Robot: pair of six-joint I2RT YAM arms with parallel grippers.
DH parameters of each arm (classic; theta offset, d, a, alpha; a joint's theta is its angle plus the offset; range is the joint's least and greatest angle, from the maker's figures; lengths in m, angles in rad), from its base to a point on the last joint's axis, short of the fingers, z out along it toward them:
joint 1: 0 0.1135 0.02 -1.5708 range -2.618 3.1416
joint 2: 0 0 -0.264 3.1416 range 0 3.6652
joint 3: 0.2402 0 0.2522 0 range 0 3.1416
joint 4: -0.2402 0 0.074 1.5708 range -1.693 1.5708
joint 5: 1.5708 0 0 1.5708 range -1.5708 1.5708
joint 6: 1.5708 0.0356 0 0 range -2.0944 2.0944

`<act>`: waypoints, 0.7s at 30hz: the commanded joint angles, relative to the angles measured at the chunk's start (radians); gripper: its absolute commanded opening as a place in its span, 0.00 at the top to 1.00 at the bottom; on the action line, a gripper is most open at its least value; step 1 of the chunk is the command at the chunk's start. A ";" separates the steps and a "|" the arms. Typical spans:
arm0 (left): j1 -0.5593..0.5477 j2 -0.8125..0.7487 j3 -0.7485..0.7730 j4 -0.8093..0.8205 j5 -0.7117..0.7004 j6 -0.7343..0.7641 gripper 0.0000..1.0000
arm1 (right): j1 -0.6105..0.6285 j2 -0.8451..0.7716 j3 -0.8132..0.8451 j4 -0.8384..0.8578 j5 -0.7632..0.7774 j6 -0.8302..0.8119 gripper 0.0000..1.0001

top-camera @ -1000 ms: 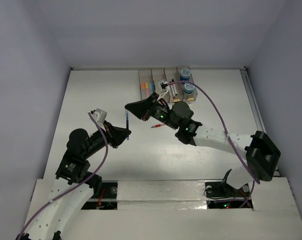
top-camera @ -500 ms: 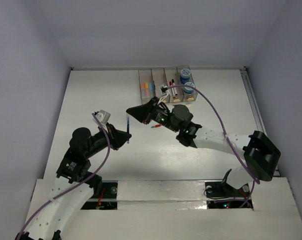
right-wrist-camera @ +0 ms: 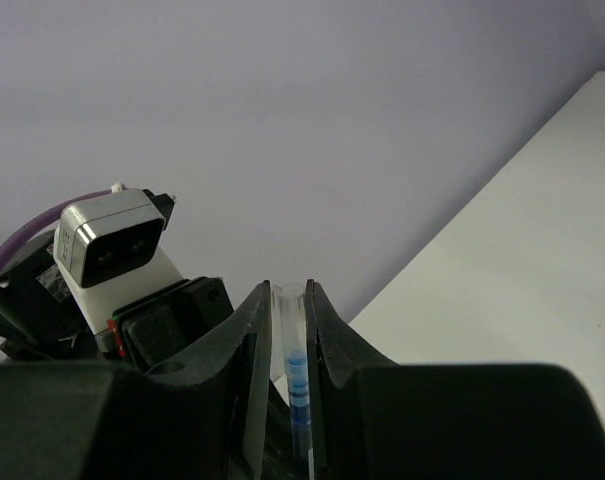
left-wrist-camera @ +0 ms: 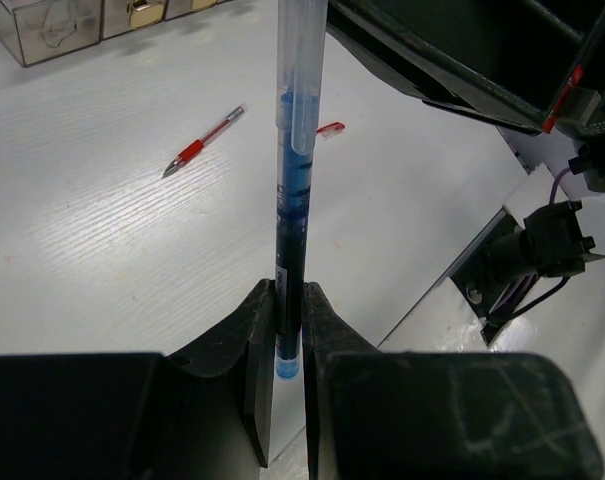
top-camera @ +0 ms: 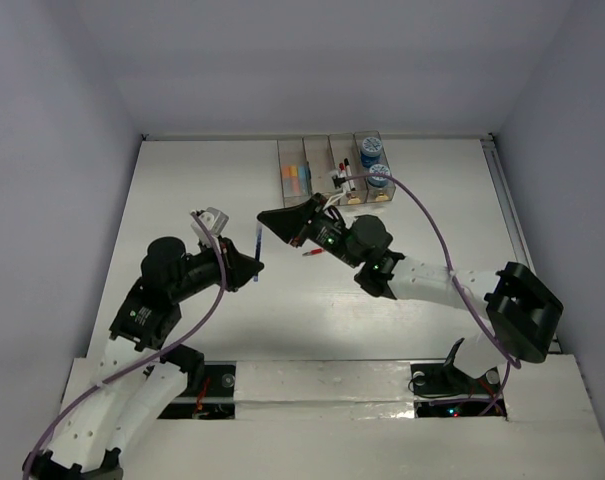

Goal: Sort the stationery into containers
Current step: Place the pen in the storage box.

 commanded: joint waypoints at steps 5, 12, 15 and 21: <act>0.020 0.037 0.175 0.403 -0.129 -0.011 1.00 | 0.121 0.038 -0.116 -0.187 -0.197 0.026 1.00; 0.020 0.073 0.273 0.426 -0.132 -0.031 1.00 | 0.154 0.067 -0.136 -0.180 -0.183 0.029 1.00; 0.020 0.091 0.274 0.464 -0.121 -0.055 1.00 | 0.168 0.090 -0.131 -0.178 -0.178 0.029 1.00; 0.020 0.125 0.287 0.475 -0.108 -0.077 1.00 | 0.179 0.052 -0.150 -0.181 -0.137 0.014 1.00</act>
